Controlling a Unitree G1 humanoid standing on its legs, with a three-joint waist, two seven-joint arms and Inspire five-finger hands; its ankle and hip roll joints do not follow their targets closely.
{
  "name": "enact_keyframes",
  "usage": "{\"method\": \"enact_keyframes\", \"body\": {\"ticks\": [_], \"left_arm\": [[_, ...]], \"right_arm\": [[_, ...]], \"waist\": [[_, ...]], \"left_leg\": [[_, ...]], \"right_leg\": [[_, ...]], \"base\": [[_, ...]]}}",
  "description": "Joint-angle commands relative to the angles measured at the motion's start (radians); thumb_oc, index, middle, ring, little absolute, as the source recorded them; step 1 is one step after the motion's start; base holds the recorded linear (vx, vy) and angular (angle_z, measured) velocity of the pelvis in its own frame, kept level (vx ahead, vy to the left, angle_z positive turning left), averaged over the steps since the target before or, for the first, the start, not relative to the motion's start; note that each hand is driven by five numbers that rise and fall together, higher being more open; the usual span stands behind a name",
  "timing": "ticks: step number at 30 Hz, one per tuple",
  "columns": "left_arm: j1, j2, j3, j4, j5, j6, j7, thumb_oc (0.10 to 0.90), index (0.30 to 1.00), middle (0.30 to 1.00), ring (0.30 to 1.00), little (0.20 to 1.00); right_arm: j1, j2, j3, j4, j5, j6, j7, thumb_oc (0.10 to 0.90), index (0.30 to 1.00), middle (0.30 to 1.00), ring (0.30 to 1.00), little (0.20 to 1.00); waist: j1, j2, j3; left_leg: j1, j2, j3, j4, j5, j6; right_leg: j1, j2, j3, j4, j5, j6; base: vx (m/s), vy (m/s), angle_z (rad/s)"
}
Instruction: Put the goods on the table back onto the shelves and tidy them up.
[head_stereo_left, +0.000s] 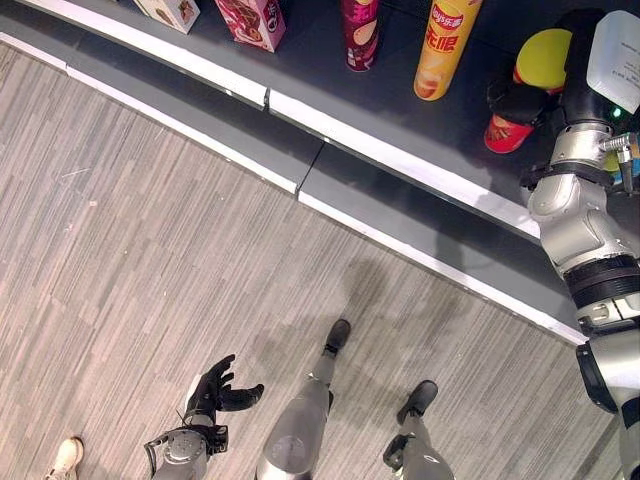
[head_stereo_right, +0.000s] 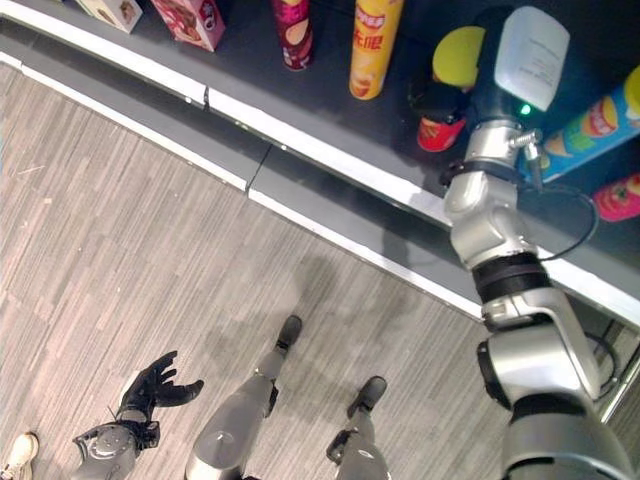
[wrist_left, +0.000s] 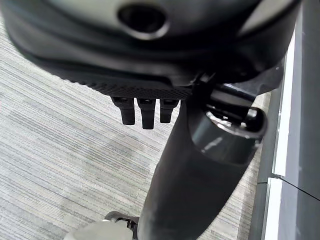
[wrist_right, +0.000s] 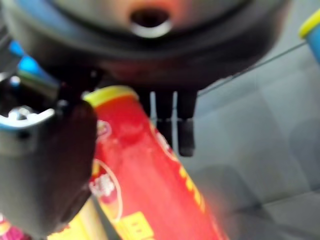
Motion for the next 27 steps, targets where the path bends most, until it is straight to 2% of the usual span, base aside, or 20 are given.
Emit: {"method": "enact_keyframes", "body": {"ticks": [1, 16, 17, 18, 19, 27], "left_arm": [[0.011, 0.076, -0.074, -0.004, -0.031, -0.04, 0.036, 0.8, 0.9, 0.9, 0.9, 0.9], [0.011, 0.09, -0.08, -0.026, -0.029, -0.039, 0.042, 0.8, 0.9, 0.9, 0.9, 0.9], [0.007, 0.088, -0.085, -0.02, -0.031, -0.039, 0.043, 0.8, 0.9, 0.9, 0.9, 0.9], [0.007, 0.087, -0.085, -0.02, -0.031, -0.039, 0.043, 0.8, 0.9, 0.9, 0.9, 0.9], [0.007, 0.088, -0.085, -0.019, -0.03, -0.039, 0.044, 0.8, 0.9, 0.9, 0.9, 0.9], [-0.003, 0.086, -0.09, -0.018, -0.034, -0.038, 0.048, 0.8, 0.9, 0.9, 0.9, 0.9]], "right_arm": [[-0.14, -0.087, 0.012, -0.019, 0.027, -0.033, -0.106, 0.4, 0.3, 0.3, 0.3, 0.3], [-0.163, -0.097, 0.048, 0.053, 0.072, -0.035, -0.1, 0.4, 0.3, 0.3, 0.3, 0.3], [-0.171, -0.095, 0.057, 0.079, 0.081, -0.036, -0.099, 0.651, 0.676, 0.676, 0.676, 0.676], [-0.172, -0.095, 0.057, 0.08, 0.081, -0.037, -0.099, 0.689, 0.733, 0.733, 0.733, 0.733], [-0.174, -0.093, 0.061, 0.084, 0.083, -0.037, -0.098, 0.8, 0.9, 0.9, 0.9, 0.9], [-0.166, -0.087, 0.056, 0.083, 0.108, -0.044, -0.097, 0.8, 0.9, 0.9, 0.9, 0.9]], "waist": [[0.017, -0.001, -0.067], [0.009, -0.003, -0.062], [0.007, -0.002, -0.063], [0.007, -0.002, -0.063], [0.007, -0.002, -0.063], [0.002, 0.001, -0.063]], "left_leg": [[0.018, -0.015, -0.02, 0.004, -0.098, -0.025], [0.013, -0.016, -0.02, 0.004, -0.095, -0.03], [0.011, -0.017, -0.019, 0.004, -0.095, -0.032], [0.011, -0.017, -0.019, 0.004, -0.095, -0.032], [0.01, -0.017, -0.019, 0.004, -0.094, -0.032], [0.007, -0.018, -0.022, 0.004, -0.092, -0.034]], "right_leg": [[0.047, -0.038, 0.012, 0.008, -0.042, 0.055], [0.043, -0.04, 0.008, 0.008, -0.038, 0.057], [0.042, -0.042, 0.004, 0.008, -0.037, 0.058], [0.042, -0.042, 0.004, 0.008, -0.037, 0.058], [0.041, -0.042, 0.003, 0.008, -0.036, 0.058], [0.042, -0.042, -0.003, 0.008, -0.037, 0.058]], "base": [[0.0, 0.0, 0.0], [0.0, -0.002, 0.01], [0.0, 0.0, 0.0], [0.0, 0.0, 0.0], [0.0, 0.0, 0.0], [0.0, 0.0, 0.0]]}}
